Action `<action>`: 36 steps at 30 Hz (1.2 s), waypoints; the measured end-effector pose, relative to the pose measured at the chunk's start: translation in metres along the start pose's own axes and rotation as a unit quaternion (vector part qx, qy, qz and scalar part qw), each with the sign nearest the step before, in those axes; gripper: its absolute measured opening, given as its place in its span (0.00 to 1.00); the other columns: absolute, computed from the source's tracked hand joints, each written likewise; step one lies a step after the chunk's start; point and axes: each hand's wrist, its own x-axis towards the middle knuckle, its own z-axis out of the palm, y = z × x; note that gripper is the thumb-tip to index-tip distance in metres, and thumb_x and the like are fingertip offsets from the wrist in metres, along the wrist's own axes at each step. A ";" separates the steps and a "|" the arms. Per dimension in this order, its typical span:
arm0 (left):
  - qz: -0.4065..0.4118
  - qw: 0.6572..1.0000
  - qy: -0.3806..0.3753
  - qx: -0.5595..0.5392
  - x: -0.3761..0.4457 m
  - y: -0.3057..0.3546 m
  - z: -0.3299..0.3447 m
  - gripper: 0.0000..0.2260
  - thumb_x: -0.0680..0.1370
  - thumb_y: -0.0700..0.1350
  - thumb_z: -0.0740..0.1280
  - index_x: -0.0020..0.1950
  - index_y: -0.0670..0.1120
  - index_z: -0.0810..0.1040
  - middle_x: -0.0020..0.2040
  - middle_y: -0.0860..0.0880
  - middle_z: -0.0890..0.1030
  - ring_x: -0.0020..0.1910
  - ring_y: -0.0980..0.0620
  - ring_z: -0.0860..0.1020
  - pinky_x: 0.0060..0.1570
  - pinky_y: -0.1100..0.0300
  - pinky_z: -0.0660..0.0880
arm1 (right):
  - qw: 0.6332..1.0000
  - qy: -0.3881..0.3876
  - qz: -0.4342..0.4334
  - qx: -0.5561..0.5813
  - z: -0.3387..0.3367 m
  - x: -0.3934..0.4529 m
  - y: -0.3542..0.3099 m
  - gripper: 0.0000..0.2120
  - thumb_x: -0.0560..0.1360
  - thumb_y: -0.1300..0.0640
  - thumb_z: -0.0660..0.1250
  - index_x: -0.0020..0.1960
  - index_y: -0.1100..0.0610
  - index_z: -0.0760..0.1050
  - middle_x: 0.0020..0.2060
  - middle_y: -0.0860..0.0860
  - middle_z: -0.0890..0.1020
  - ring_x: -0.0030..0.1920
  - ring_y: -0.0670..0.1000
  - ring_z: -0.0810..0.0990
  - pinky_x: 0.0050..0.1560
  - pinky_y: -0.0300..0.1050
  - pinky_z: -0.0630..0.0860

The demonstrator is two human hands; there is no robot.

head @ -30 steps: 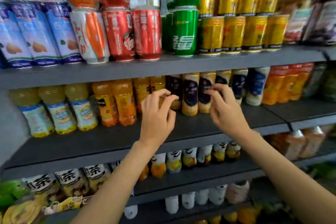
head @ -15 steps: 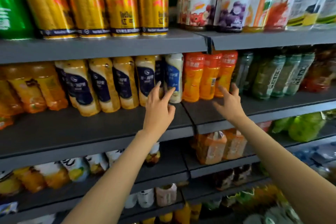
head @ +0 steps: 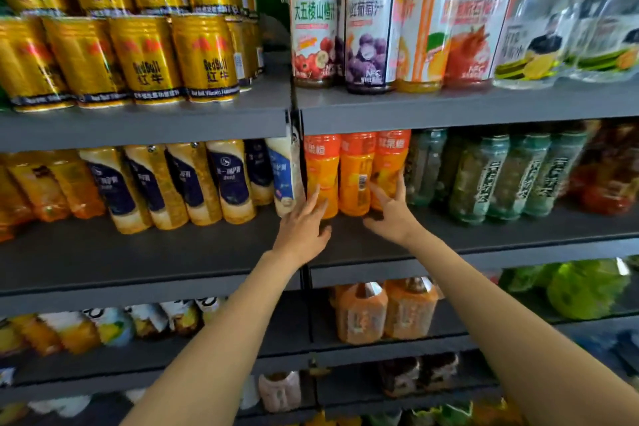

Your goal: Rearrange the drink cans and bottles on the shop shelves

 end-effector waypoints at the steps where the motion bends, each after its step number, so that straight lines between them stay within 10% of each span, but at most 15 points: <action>1: -0.003 1.000 0.011 -0.010 -0.002 0.001 0.000 0.25 0.81 0.51 0.57 0.77 0.48 0.54 0.77 0.53 0.40 0.76 0.48 0.43 0.72 0.47 0.55 | 1.000 -0.018 0.006 0.003 -0.004 -0.002 0.000 0.36 0.74 0.59 0.68 0.76 0.50 0.53 0.72 0.60 0.30 0.73 0.60 0.31 0.73 0.45 0.46; 6: -0.006 0.995 0.091 -0.050 -0.020 0.013 -0.009 0.24 0.80 0.47 0.58 0.75 0.49 0.57 0.77 0.49 0.51 0.75 0.46 0.54 0.71 0.48 0.58 | 0.997 -0.065 -0.014 -0.032 -0.019 -0.015 -0.002 0.35 0.75 0.60 0.67 0.75 0.45 0.53 0.74 0.55 0.33 0.75 0.58 0.40 0.74 0.53 0.55; 17: 0.145 0.941 0.301 -0.051 -0.051 0.074 -0.021 0.16 0.73 0.42 0.58 0.60 0.45 0.75 0.60 0.46 0.72 0.59 0.50 0.68 0.58 0.54 0.66 | 0.965 0.195 0.153 -0.090 -0.090 -0.063 0.033 0.26 0.76 0.60 0.64 0.71 0.54 0.62 0.74 0.61 0.48 0.71 0.67 0.52 0.68 0.63 0.59; 23: 0.138 0.948 0.286 -0.031 -0.034 0.122 -0.010 0.16 0.73 0.40 0.61 0.60 0.45 0.75 0.61 0.45 0.72 0.59 0.46 0.72 0.56 0.51 0.68 | 0.962 0.136 0.231 -0.054 -0.115 -0.064 0.089 0.28 0.77 0.57 0.64 0.73 0.46 0.59 0.75 0.59 0.39 0.72 0.68 0.52 0.68 0.62 0.62; 30: 0.050 0.978 0.204 -0.014 0.006 0.199 0.029 0.20 0.78 0.41 0.60 0.70 0.47 0.68 0.70 0.46 0.64 0.68 0.46 0.63 0.64 0.50 0.62 | 0.993 -0.043 0.091 -0.059 -0.156 -0.068 0.146 0.32 0.76 0.61 0.64 0.75 0.46 0.55 0.75 0.61 0.39 0.75 0.61 0.51 0.65 0.47 0.64; 36: 0.073 0.980 0.180 -0.043 0.008 0.242 0.037 0.21 0.77 0.39 0.61 0.70 0.45 0.67 0.70 0.45 0.64 0.68 0.44 0.64 0.67 0.47 0.64 | 0.993 -0.090 -0.021 -0.078 -0.197 -0.079 0.157 0.26 0.77 0.60 0.64 0.73 0.51 0.63 0.74 0.58 0.59 0.75 0.54 0.53 0.67 0.42 0.61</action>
